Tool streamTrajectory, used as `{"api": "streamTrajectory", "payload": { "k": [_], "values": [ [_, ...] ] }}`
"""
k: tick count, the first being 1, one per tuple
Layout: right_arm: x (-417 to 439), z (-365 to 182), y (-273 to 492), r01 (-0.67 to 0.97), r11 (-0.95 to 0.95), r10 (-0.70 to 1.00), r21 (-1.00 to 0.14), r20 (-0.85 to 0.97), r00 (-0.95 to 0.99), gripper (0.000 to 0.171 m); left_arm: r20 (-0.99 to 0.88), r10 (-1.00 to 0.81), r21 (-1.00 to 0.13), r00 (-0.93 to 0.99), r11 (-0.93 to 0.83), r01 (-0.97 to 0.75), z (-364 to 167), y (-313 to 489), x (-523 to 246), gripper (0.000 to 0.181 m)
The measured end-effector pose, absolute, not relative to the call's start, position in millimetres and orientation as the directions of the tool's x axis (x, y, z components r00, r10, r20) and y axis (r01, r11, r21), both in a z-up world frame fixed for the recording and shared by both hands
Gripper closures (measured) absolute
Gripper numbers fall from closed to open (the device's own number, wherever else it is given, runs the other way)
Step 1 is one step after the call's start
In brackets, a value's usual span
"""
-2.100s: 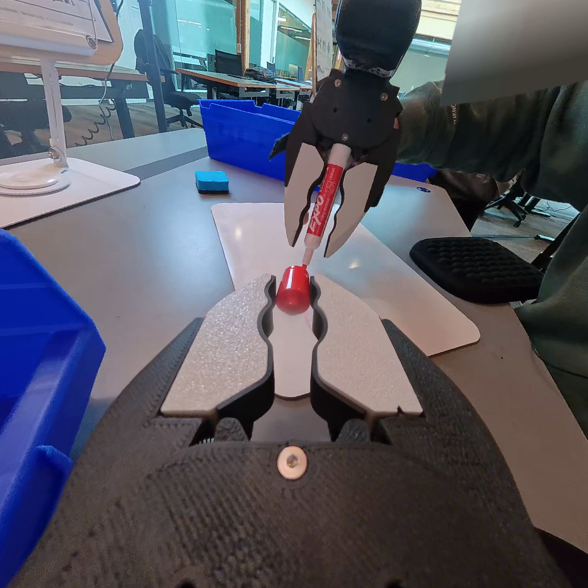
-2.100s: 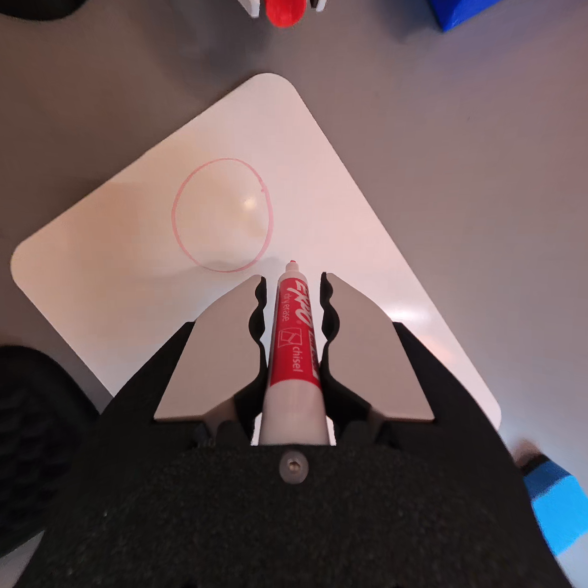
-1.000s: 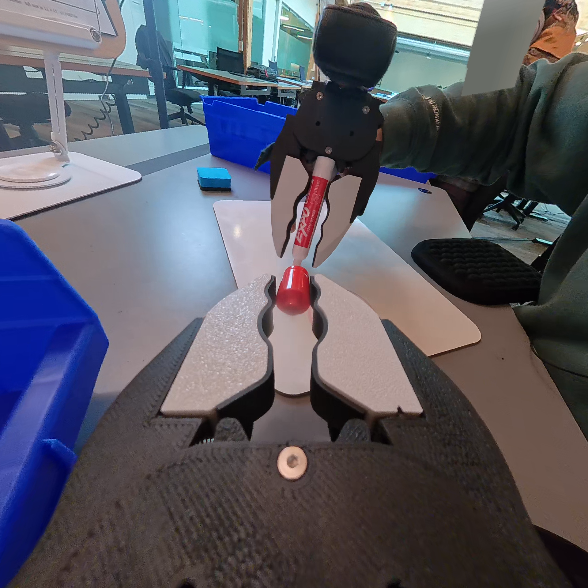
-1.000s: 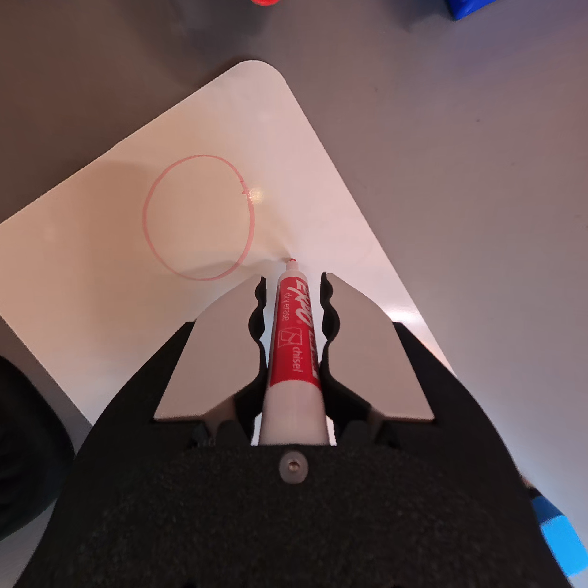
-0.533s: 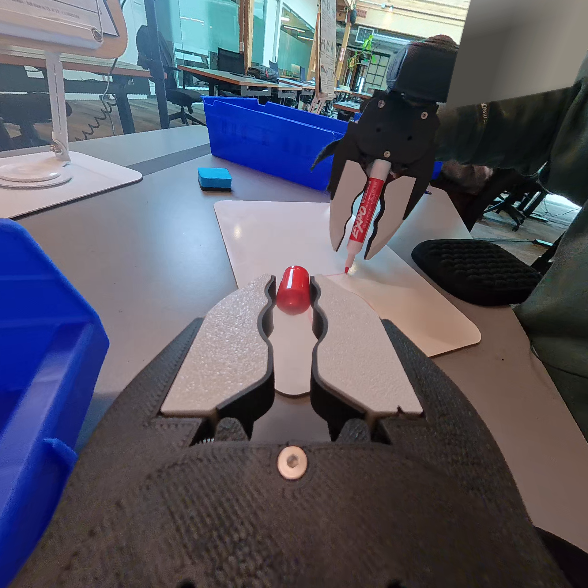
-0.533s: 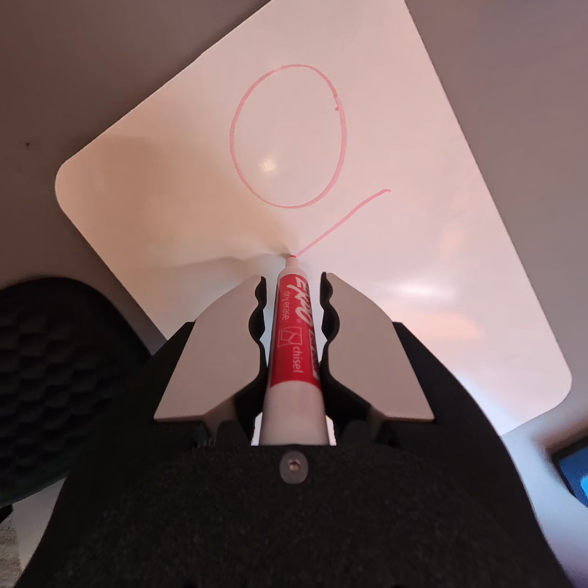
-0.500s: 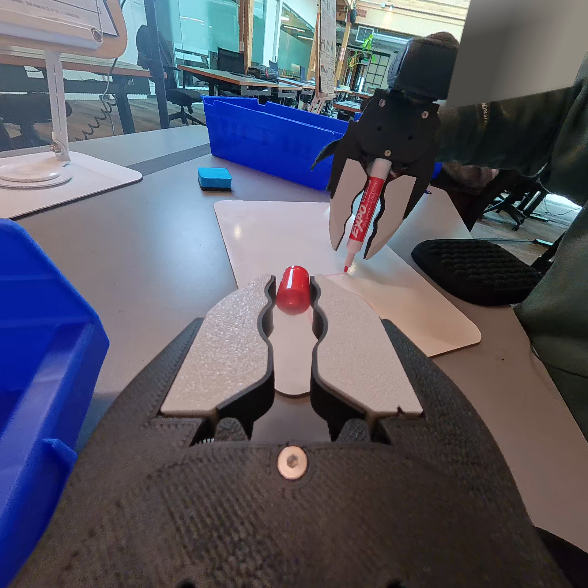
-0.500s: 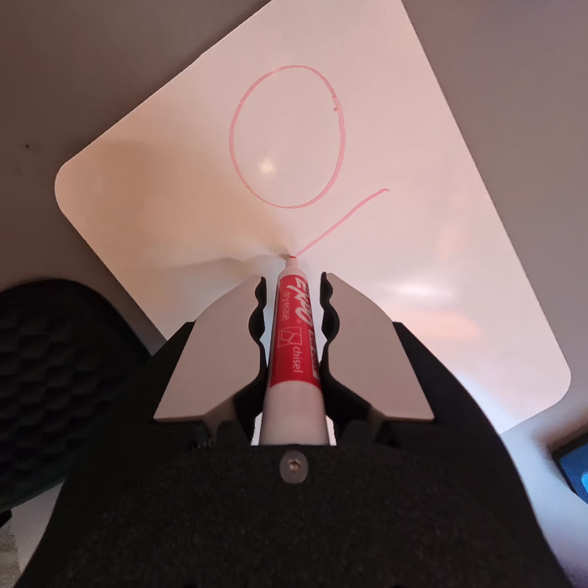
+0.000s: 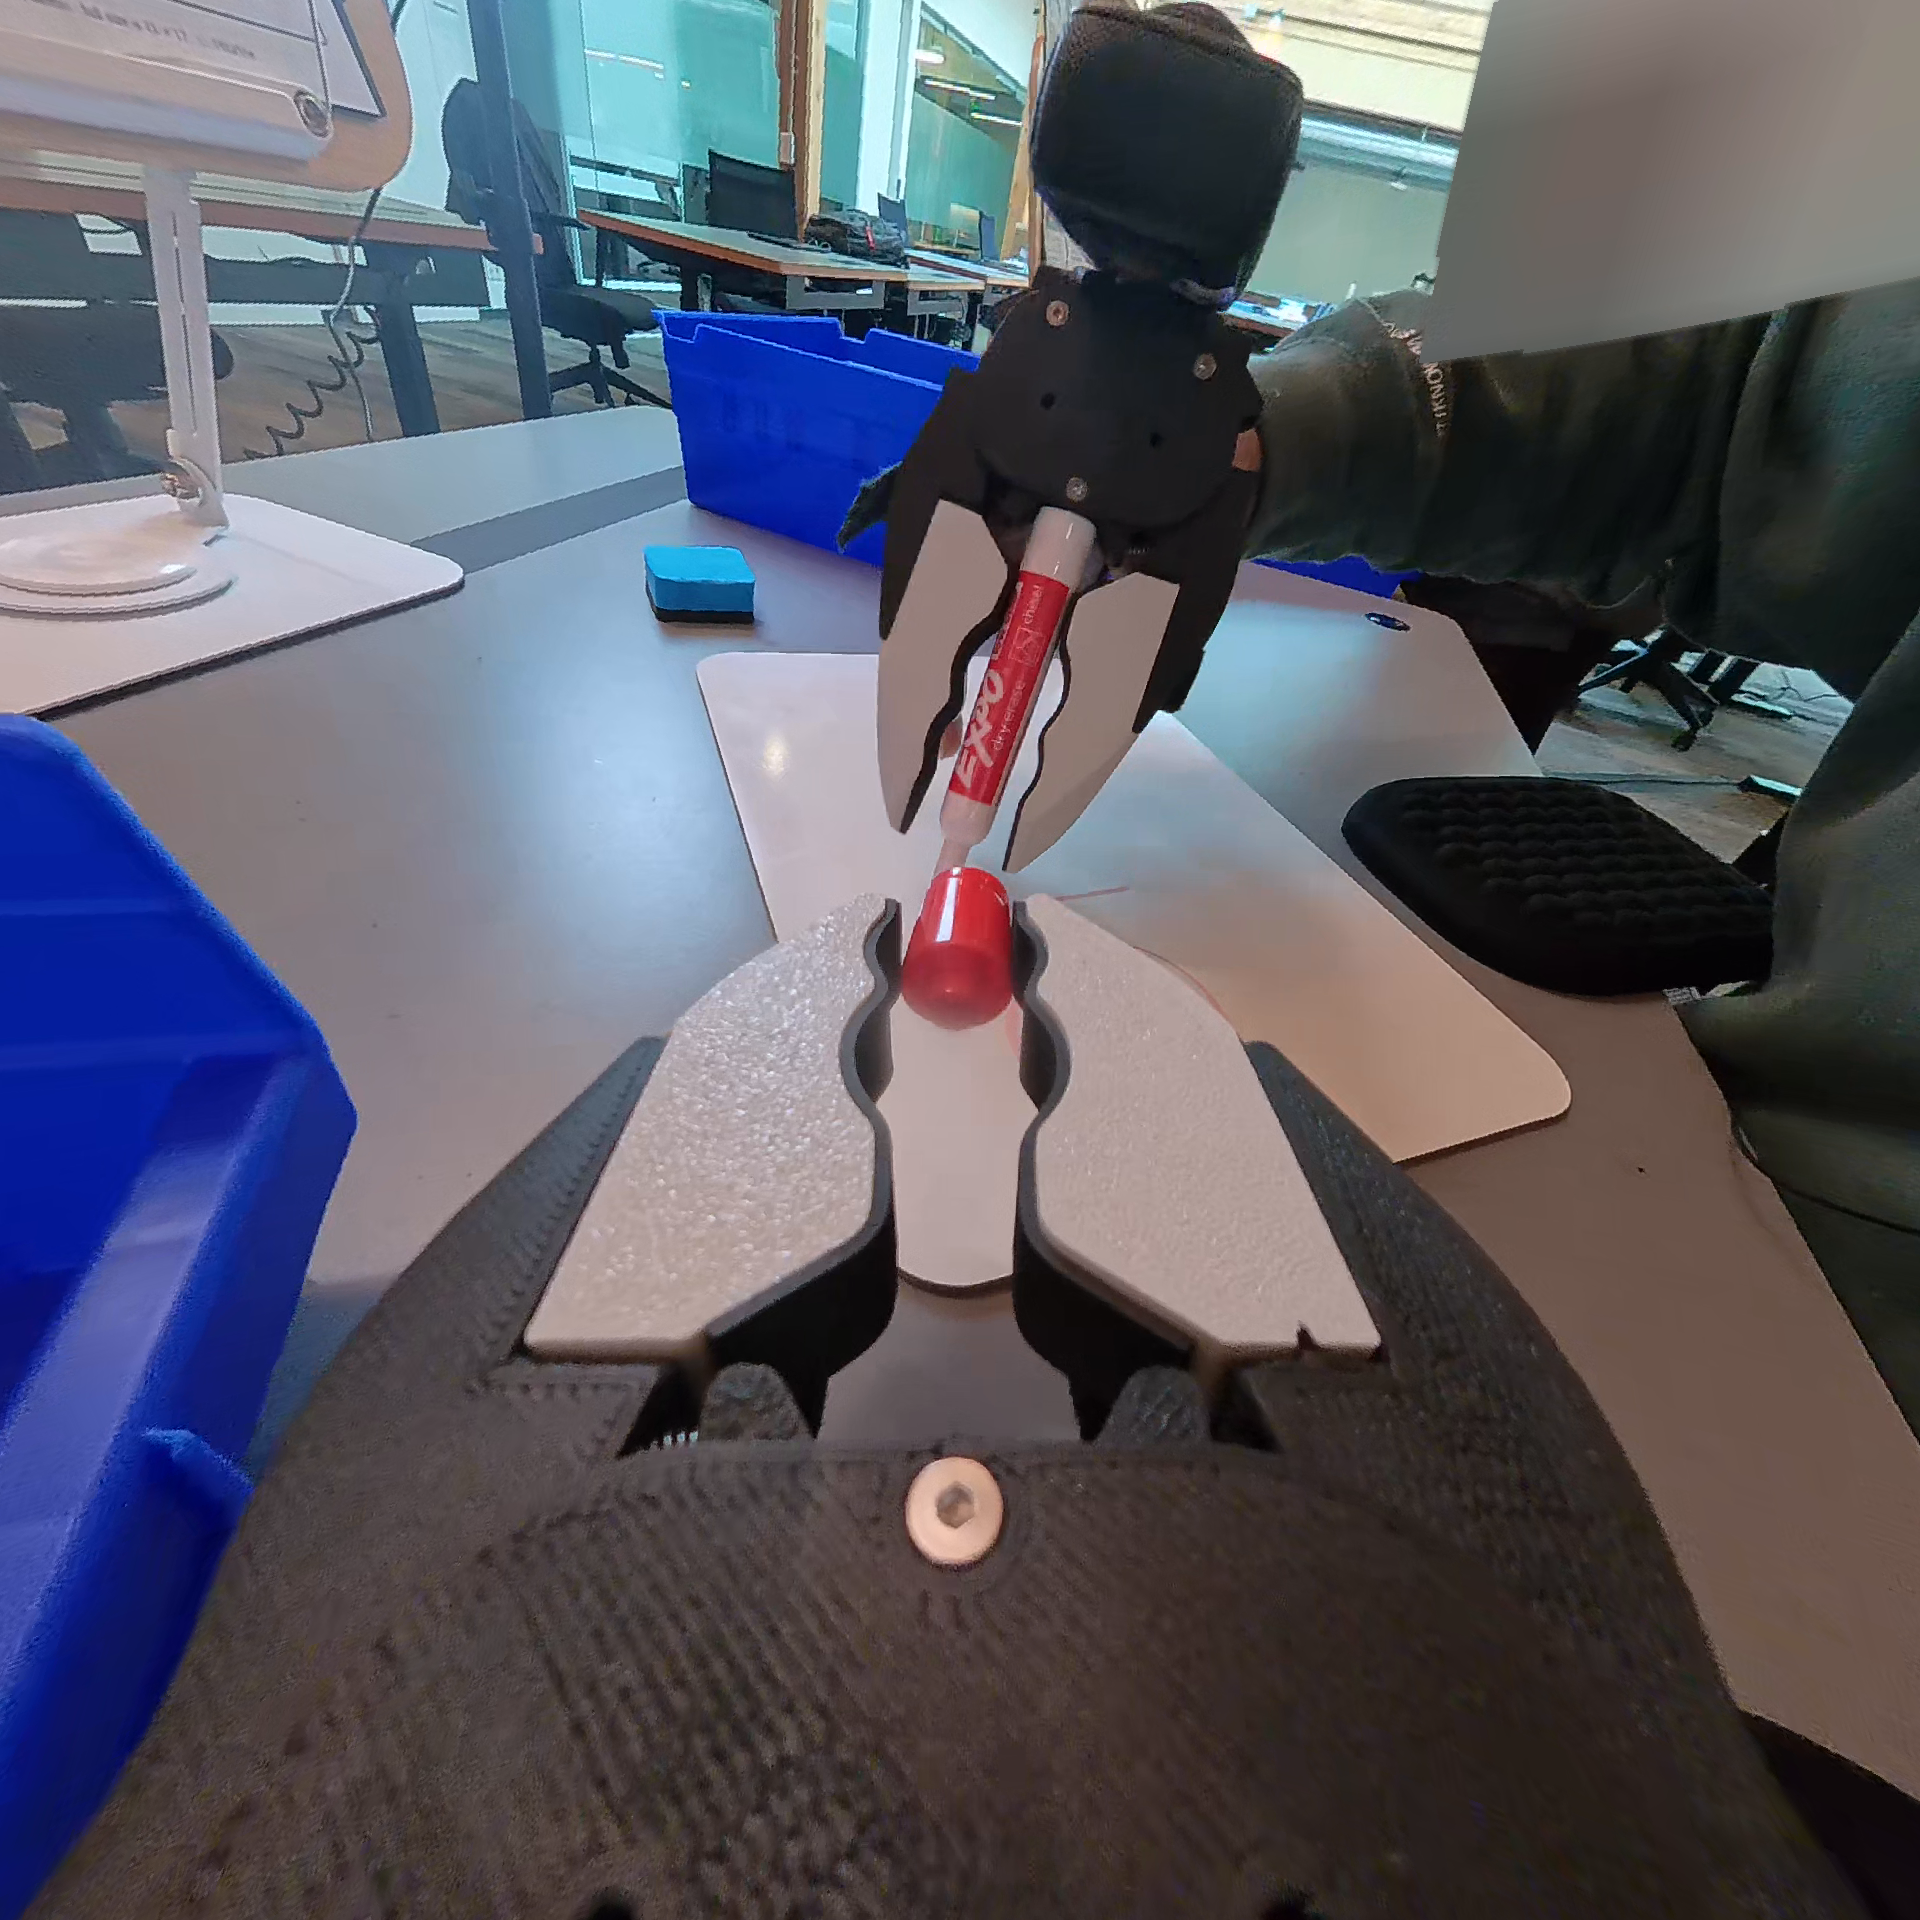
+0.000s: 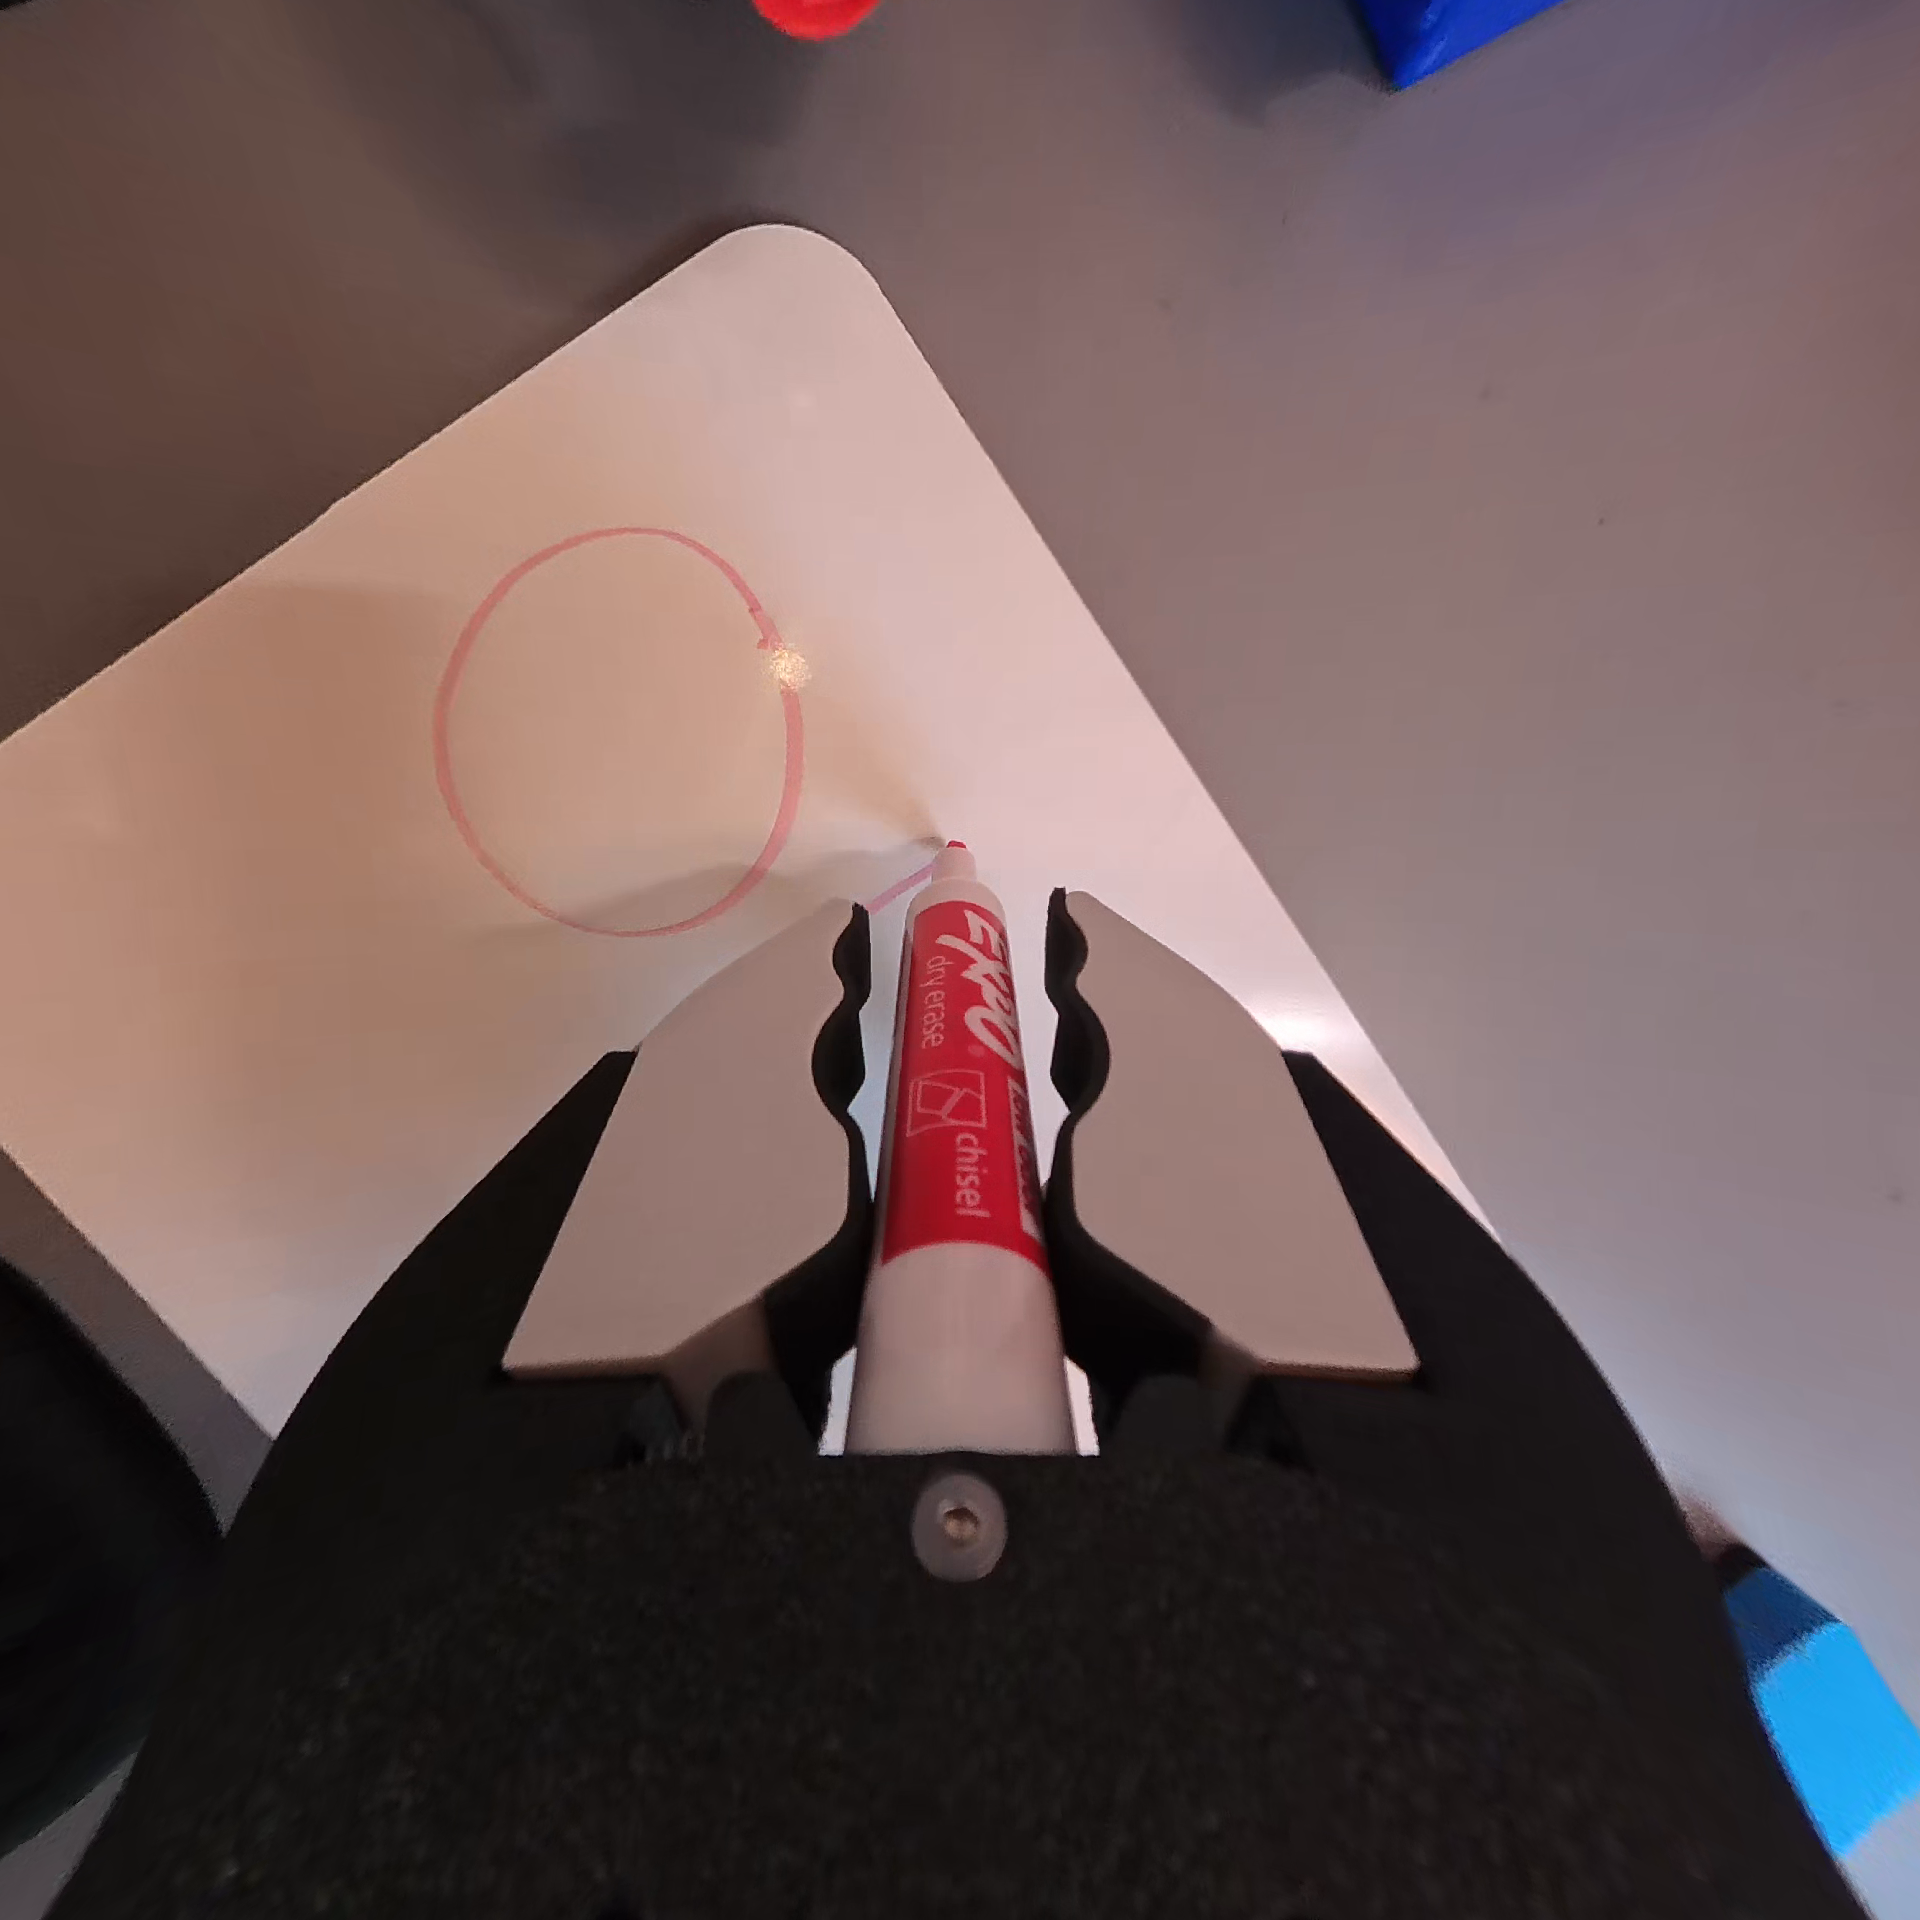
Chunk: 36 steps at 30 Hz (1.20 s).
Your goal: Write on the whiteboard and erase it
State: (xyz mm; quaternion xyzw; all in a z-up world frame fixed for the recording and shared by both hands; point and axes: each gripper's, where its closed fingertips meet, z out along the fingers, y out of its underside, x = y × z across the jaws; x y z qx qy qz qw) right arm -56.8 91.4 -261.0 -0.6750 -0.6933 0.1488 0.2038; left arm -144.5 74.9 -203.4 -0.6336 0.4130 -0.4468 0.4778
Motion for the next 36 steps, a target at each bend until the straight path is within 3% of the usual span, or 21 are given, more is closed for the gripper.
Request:
{"api": "streamTrajectory", "payload": {
  "k": [36],
  "values": [
    [2.4, -263.6, 133.6, 0.934, -0.030, 0.987, -0.357, 0.134, 0.083, 0.138, 0.185, -0.948, -0.973, 0.258, -0.214, -0.089, -203.0, 76.4, -146.0, 0.161]
  ]
}}
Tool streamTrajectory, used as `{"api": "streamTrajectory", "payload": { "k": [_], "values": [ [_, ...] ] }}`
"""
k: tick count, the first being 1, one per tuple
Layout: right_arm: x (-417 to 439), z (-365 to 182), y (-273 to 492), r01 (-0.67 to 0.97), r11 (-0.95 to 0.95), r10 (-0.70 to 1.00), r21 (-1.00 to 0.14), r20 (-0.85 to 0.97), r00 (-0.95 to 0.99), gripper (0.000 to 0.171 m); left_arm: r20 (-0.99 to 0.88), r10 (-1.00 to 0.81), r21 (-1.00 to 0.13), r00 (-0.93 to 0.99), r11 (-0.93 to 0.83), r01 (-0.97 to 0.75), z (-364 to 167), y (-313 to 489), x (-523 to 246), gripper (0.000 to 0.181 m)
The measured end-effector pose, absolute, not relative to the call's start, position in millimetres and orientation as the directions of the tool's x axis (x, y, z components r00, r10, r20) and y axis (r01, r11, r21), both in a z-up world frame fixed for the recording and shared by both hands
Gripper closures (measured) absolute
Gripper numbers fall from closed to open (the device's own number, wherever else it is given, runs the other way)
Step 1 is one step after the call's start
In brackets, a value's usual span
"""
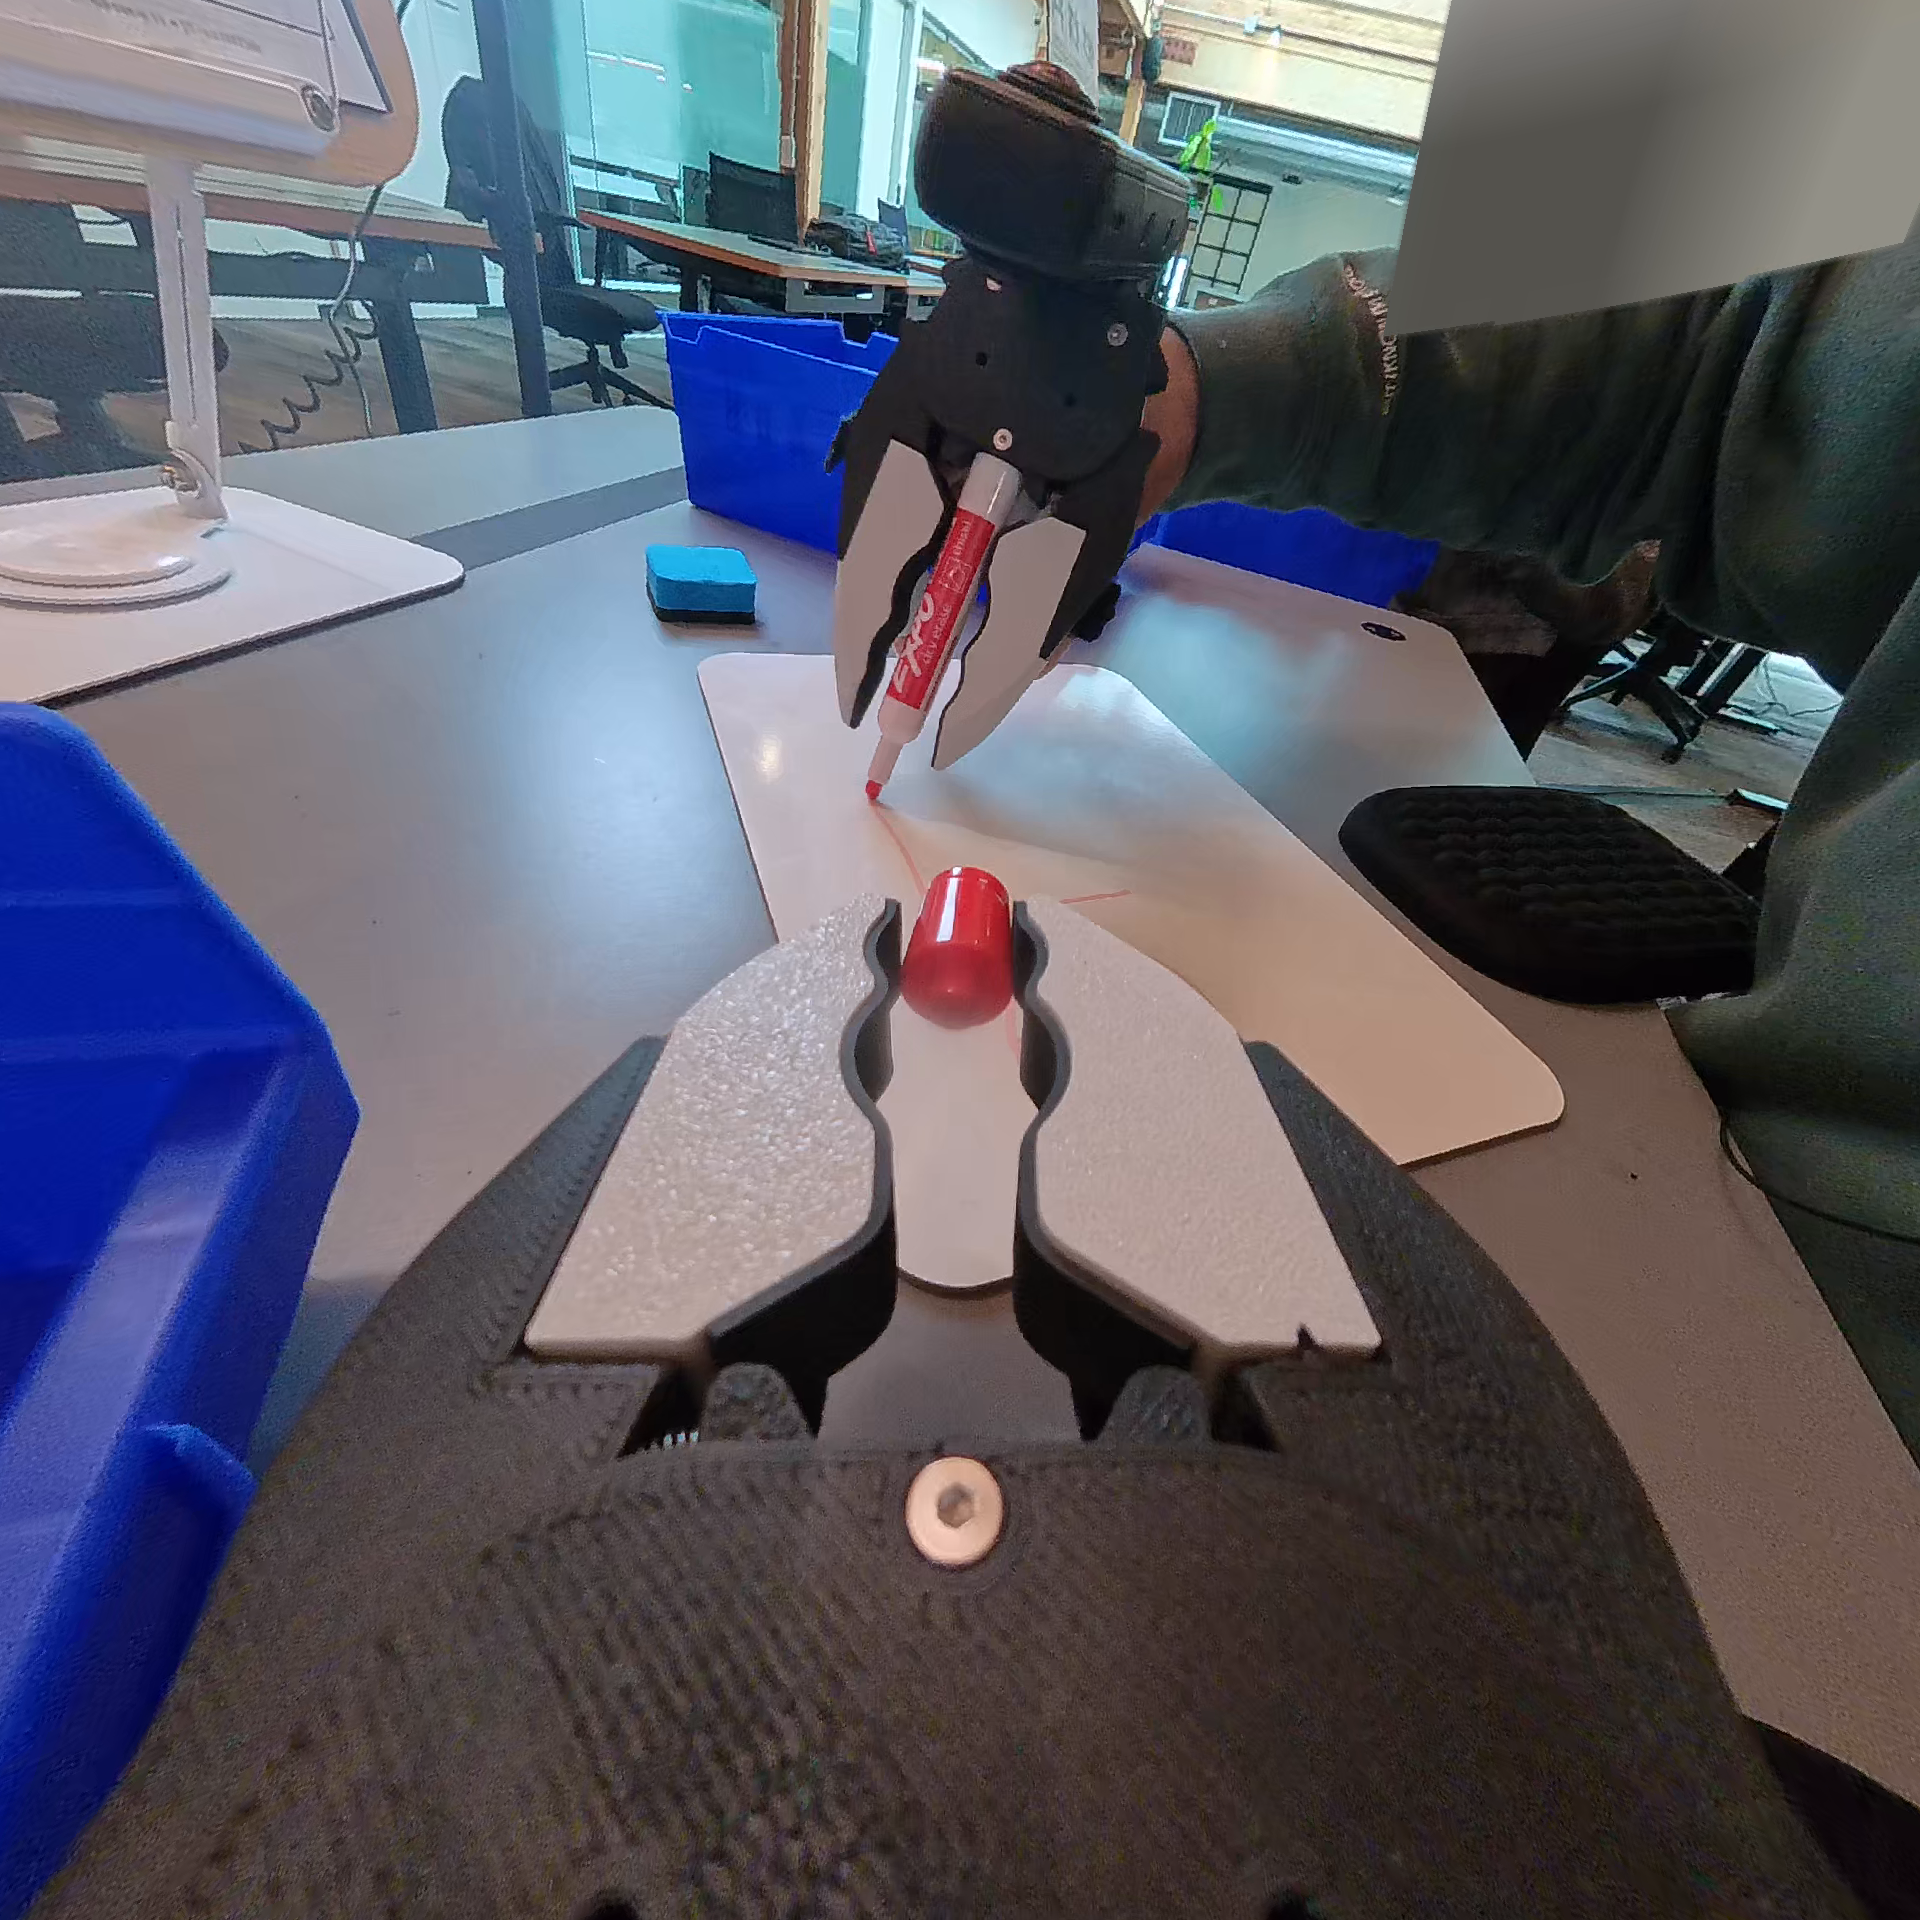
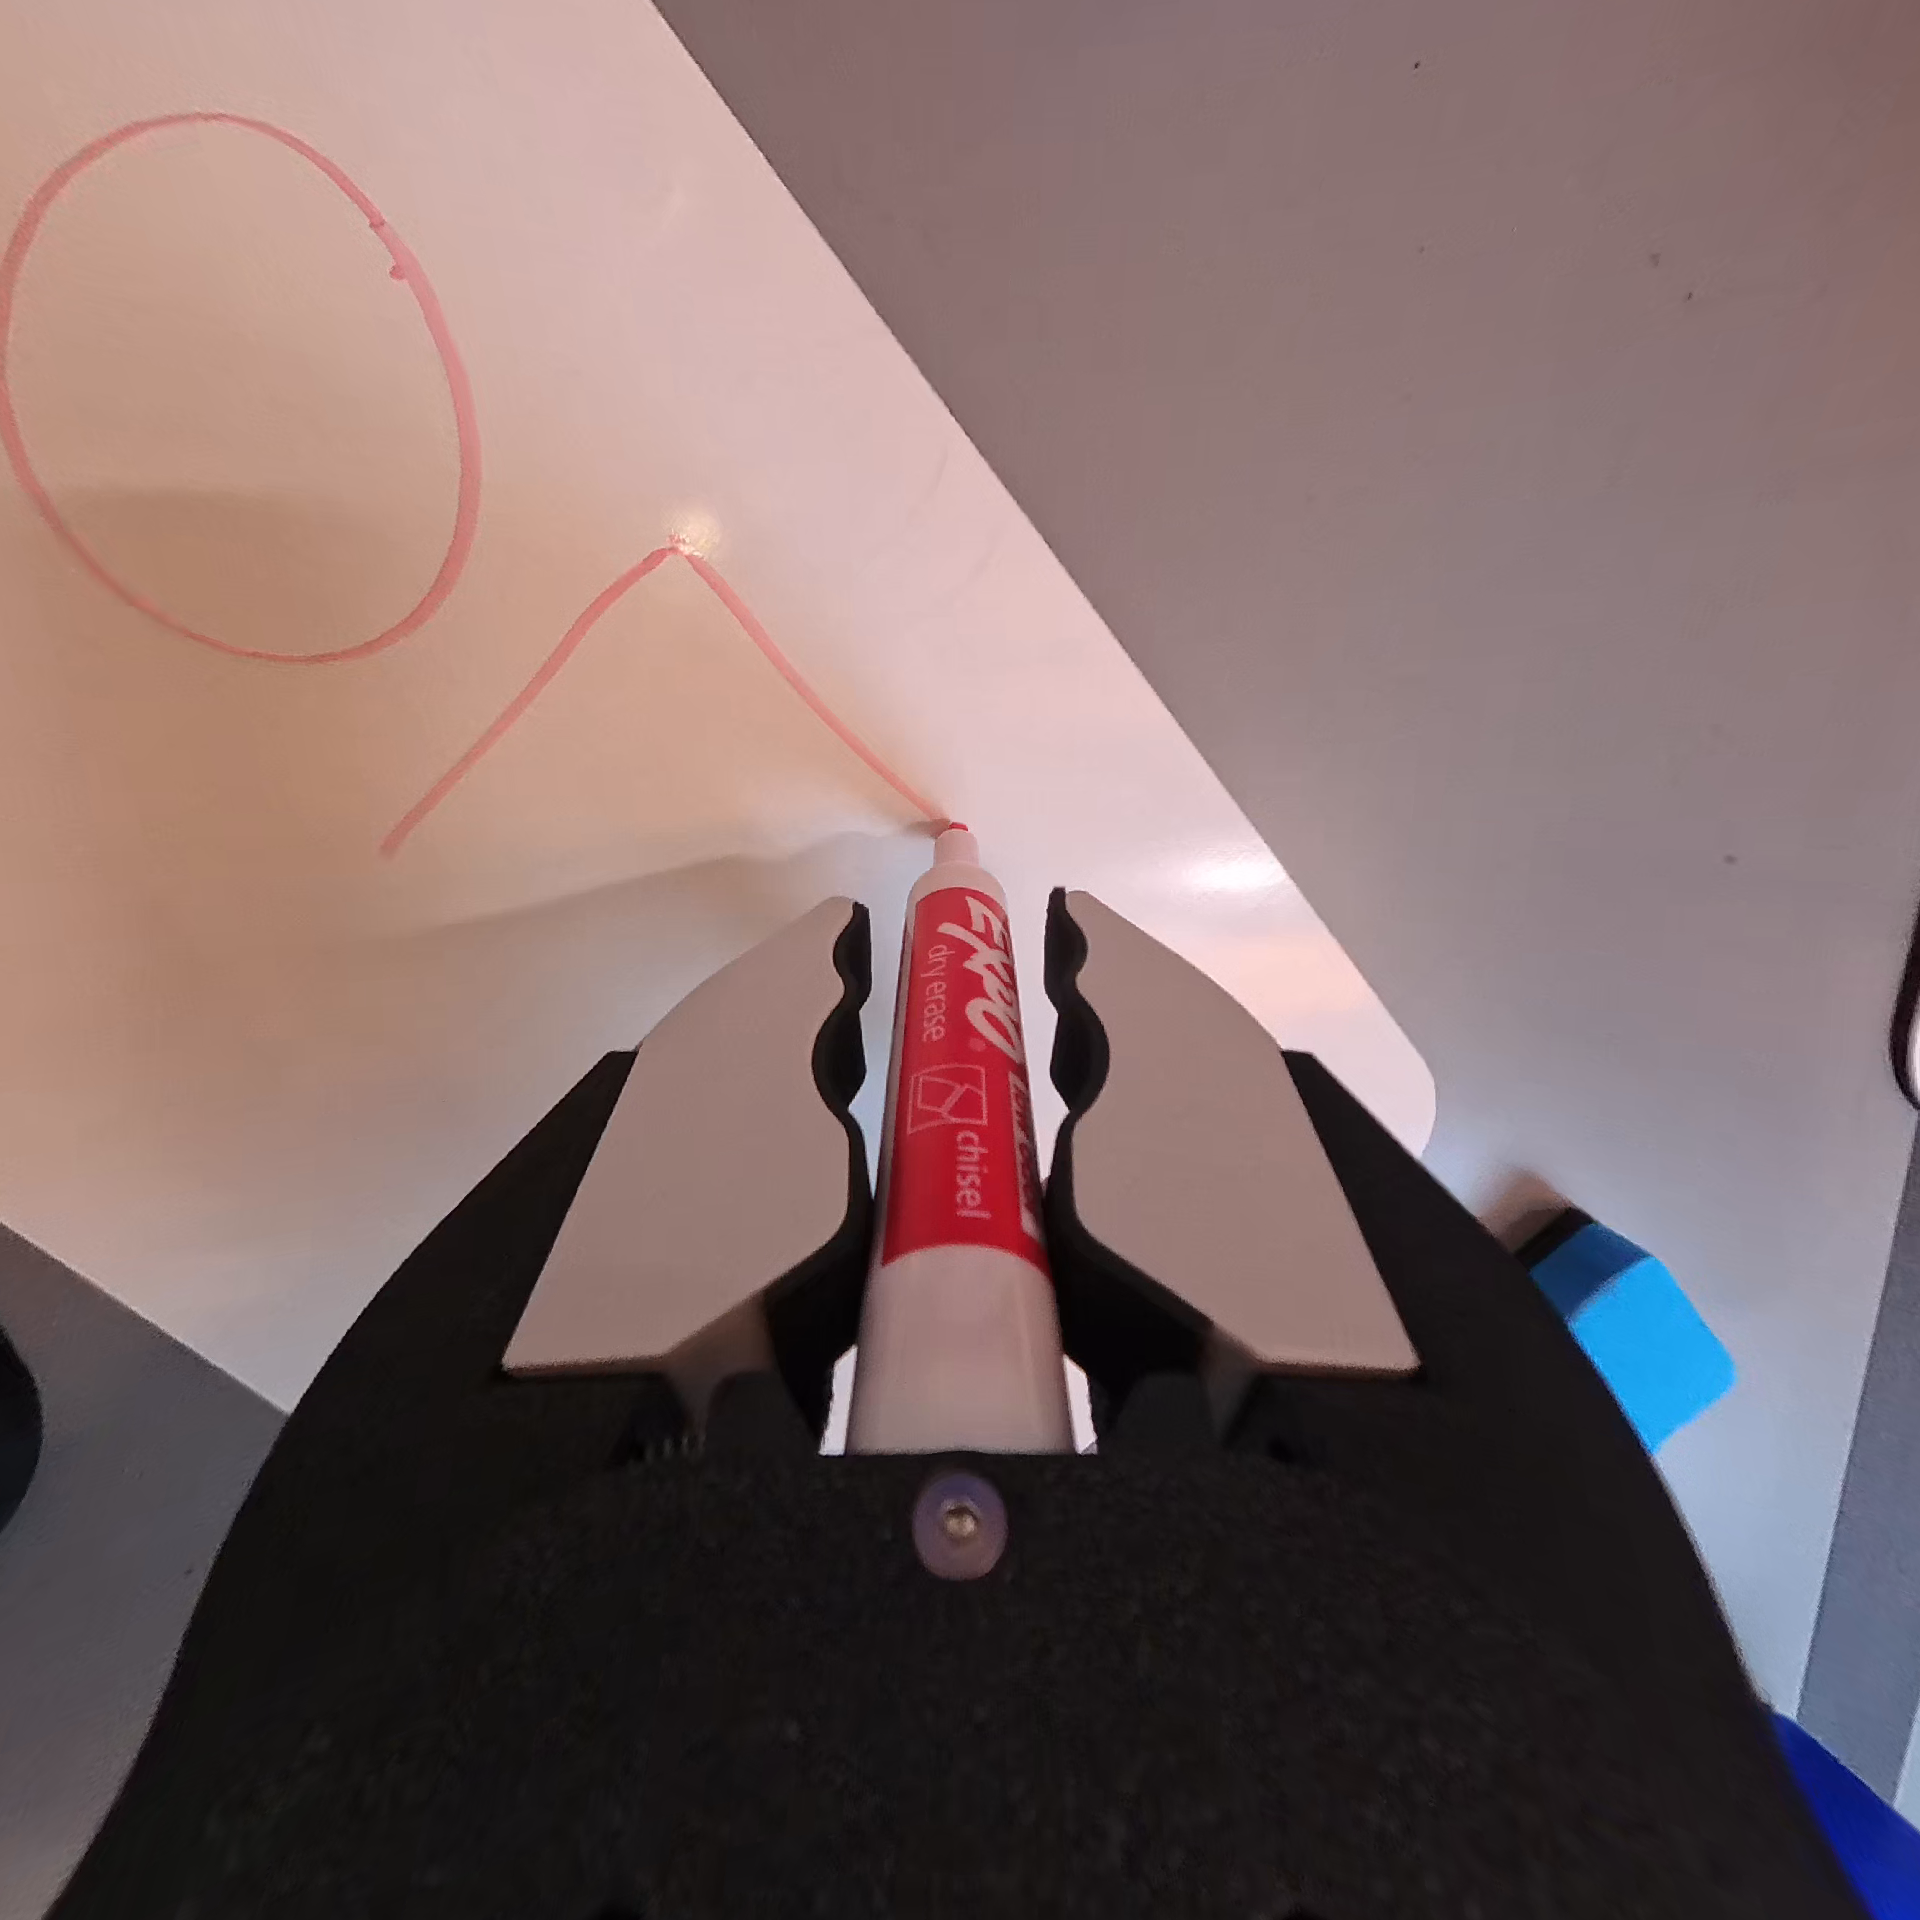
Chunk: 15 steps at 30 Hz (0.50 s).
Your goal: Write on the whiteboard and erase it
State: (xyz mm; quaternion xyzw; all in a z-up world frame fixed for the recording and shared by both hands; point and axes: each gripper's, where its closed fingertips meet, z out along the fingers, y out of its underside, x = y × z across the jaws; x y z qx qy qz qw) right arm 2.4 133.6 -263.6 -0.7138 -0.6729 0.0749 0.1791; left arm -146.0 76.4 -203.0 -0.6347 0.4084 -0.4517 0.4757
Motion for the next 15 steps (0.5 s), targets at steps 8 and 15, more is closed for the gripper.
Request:
{"api": "streamTrajectory", "payload": {
  "k": [8, 15],
  "values": [
    [20.8, -263.2, 114.6, 0.939, -0.053, 0.987, -0.340, 0.123, 0.100, 0.138, 0.182, -0.949, -0.973, 0.258, -0.212, -0.091, -203.2, 75.9, -145.6, 0.161],
    [44.2, -262.8, 91.1, 0.945, -0.083, 0.985, -0.316, 0.119, 0.126, 0.138, 0.176, -0.949, -0.974, 0.260, -0.207, -0.096, -203.6, 75.4, -145.1, 0.161]
  ]
}}
